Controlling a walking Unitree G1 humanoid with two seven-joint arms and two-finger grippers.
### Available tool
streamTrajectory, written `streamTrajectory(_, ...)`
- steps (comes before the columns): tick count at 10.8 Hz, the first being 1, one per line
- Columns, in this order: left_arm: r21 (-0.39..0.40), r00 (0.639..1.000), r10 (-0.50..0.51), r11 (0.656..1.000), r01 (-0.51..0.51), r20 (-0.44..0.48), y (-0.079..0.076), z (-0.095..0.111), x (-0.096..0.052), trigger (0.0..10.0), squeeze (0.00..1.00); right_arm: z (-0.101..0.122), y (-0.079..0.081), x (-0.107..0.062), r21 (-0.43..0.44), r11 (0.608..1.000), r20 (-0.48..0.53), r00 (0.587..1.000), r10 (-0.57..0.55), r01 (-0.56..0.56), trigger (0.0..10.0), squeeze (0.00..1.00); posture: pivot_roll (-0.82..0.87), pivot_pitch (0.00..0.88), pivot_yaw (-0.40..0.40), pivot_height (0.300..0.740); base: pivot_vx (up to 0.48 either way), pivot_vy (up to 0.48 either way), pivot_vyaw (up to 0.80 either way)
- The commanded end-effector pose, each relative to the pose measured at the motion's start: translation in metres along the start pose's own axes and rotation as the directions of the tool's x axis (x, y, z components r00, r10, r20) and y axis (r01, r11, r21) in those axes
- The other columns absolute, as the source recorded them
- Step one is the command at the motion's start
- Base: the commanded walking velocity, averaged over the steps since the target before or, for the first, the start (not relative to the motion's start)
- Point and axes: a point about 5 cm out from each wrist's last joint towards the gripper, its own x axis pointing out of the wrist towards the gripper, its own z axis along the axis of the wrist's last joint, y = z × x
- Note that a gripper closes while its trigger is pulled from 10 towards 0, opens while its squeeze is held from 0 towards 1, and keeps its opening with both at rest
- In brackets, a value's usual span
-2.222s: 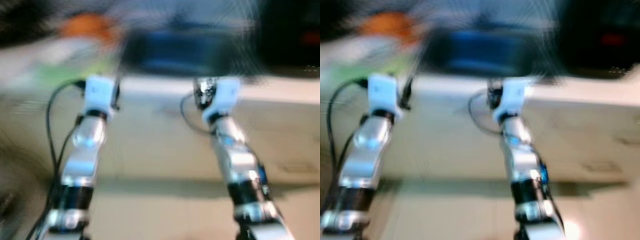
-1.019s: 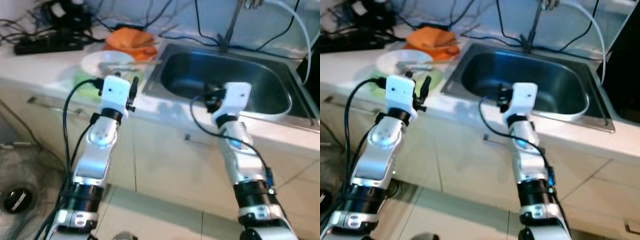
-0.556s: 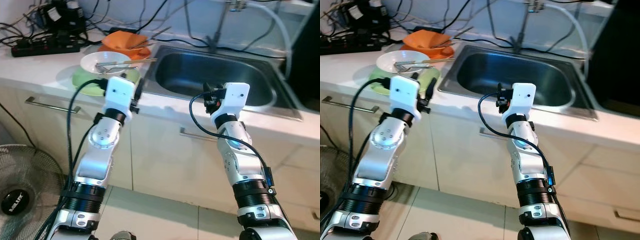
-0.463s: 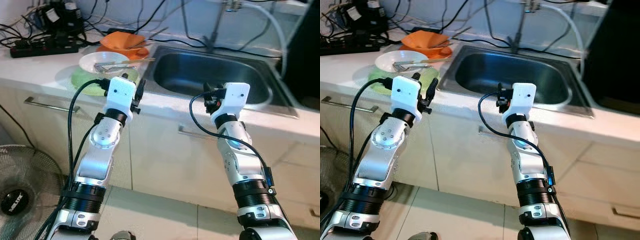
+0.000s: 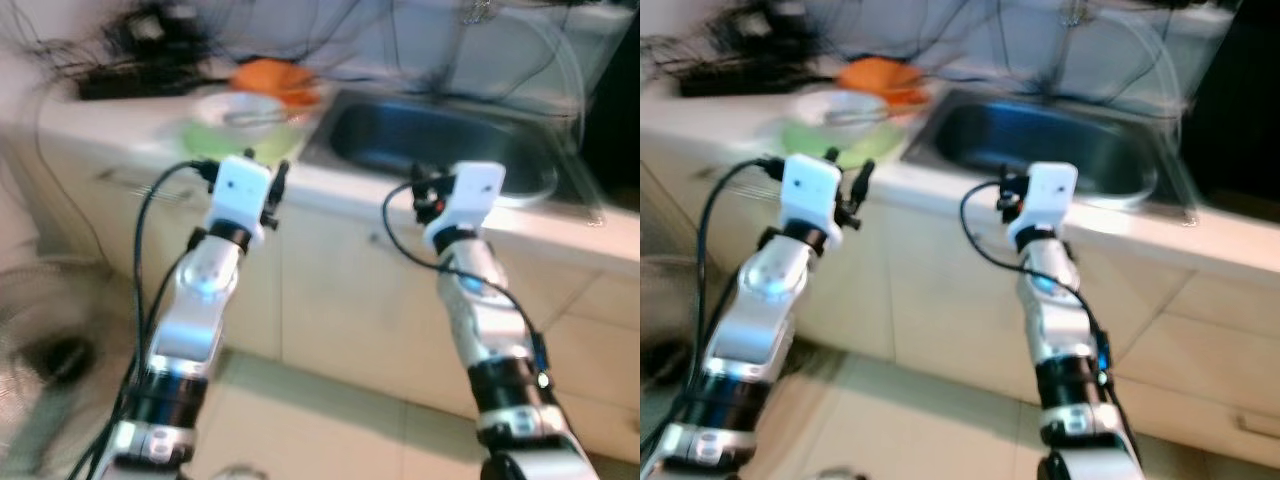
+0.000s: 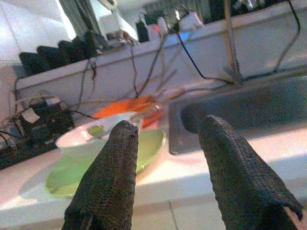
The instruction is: Kitchen organization
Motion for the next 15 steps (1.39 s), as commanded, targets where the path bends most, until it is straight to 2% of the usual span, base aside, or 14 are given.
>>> streamTrajectory(1,0.007,1.0,-0.007,1.0,0.007,0.012,-0.001,0.0045,0.0029,10.0,0.0,0.0018,-0.0028,0.0004,0.011,1.0,0.005,1.0,-0.01,0.01,10.0,0.0,-0.05,0.034,-0.054,0.74,0.296,0.0,0.0)
streamTrajectory(7,0.017,1.0,0.01,1.0,-0.01,0.0,0.0017,0.0028,0.0026,10.0,0.0,0.0025,0.0011,0.0017,0.037,0.999,0.006,1.0,0.0,0.0,10.0,0.0,-0.05,0.037,-0.057,0.74,0.349,0.0,0.0)
streamTrajectory(11,0.02,1.0,0.014,1.0,-0.014,0.0,0.0021,0.0027,0.0029,10.0,0.0,0.0041,0.0038,0.0008,0.001,1.0,0.023,1.0,0.022,-0.022,10.0,0.0,-0.05,0.036,-0.057,0.74,0.364,0.0,0.0)
streamTrajectory(15,0.021,1.0,0.012,1.0,-0.012,0.001,0.0023,0.0028,0.0033,10.0,0.0,0.0028,0.0018,0.0008,0.008,1.0,0.017,1.0,0.009,-0.009,10.0,0.0,-0.05,0.038,-0.056,0.74,0.362,0.0,0.0)
